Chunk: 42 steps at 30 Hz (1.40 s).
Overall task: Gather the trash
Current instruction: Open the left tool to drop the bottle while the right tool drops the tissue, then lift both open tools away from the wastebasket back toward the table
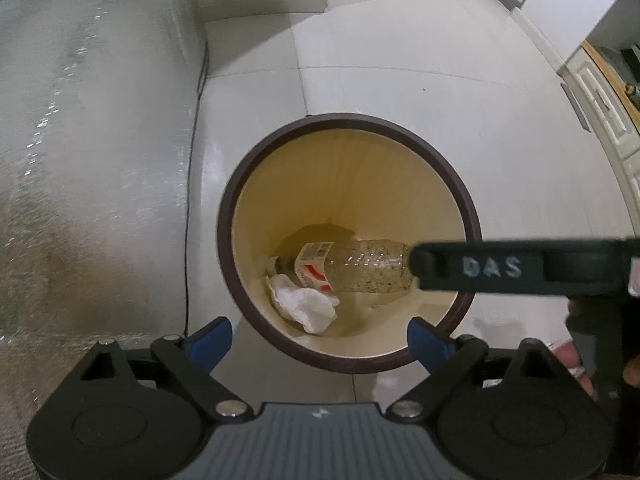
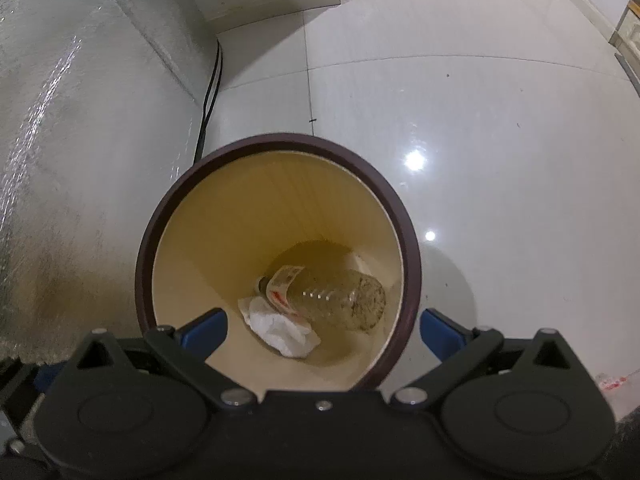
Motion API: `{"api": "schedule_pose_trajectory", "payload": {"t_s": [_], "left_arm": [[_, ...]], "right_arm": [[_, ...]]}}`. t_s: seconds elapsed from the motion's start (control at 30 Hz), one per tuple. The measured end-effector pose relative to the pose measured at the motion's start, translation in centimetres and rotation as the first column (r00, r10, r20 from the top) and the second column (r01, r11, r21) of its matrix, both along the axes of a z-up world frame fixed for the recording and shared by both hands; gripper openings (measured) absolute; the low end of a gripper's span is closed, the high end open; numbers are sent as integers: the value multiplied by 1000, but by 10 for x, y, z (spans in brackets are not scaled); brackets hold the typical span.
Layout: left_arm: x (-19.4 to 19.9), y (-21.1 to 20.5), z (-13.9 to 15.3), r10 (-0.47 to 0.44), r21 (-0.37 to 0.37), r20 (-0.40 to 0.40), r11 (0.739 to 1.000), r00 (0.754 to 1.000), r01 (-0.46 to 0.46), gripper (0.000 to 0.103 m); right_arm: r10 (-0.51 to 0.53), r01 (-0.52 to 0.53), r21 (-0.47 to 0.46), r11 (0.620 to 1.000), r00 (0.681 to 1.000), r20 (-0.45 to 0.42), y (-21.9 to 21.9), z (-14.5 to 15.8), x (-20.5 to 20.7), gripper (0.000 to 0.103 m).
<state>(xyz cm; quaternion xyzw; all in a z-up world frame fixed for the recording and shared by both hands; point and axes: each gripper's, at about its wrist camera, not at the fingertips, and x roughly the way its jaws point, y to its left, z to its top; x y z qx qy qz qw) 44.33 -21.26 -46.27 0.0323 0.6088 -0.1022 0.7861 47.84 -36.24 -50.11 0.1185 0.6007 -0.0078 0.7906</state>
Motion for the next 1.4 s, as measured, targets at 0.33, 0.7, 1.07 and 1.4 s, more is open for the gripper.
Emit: {"api": "schedule_pose_trajectory", "payload": {"t_s": [0.33,0.7,1.07,1.4], "left_arm": [[-13,23,30,69,20,29,997,997,-69,103],[-43,40,80,102,76,83,991,991,-108,103],[-94,42,139,78,79,177,993,981,-93,103],[-149,46,214,50,19,308,998,950,-58,103]], "right_arm": [[-33,34,-36,999,999,42,-9,38,-27,103],[-47,57,-95,994,993,107,-14,95,-86,103],[-69,98,-115,989,971,229,-15,164,-149,103],[-66,124,-155,980,941,331,-14,227,-212,103]]}}
